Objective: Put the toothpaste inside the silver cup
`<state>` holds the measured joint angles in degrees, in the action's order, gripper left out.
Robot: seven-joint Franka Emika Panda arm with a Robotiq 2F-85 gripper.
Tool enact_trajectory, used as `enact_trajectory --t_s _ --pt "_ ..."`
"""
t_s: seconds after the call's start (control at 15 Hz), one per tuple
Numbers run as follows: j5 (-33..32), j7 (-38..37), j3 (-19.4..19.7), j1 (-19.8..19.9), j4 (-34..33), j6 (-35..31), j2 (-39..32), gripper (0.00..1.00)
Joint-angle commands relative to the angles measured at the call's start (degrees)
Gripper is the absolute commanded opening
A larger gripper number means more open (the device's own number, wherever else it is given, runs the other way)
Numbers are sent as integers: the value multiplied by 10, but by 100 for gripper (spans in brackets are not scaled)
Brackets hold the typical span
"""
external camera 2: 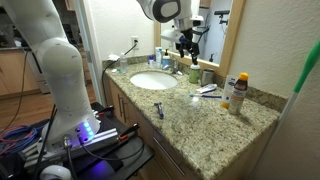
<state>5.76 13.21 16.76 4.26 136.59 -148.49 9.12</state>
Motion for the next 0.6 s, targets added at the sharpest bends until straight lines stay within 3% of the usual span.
enact_trajectory --t_s 0.0,0.07,0.13,0.2,0.47,0.53 --pt "43 -5 -10 15 -13 -129 -90 100" --pt "54 -18 -14 19 -26 -137 -115 100" --pt "87 -23 3 1 -42 -91 -120 100" --pt "48 -18 -23 26 -8 -112 -88 100" --pt "69 -29 -26 28 -32 -108 -118 100" --pt "46 -55 -24 28 -37 -152 -151 100"
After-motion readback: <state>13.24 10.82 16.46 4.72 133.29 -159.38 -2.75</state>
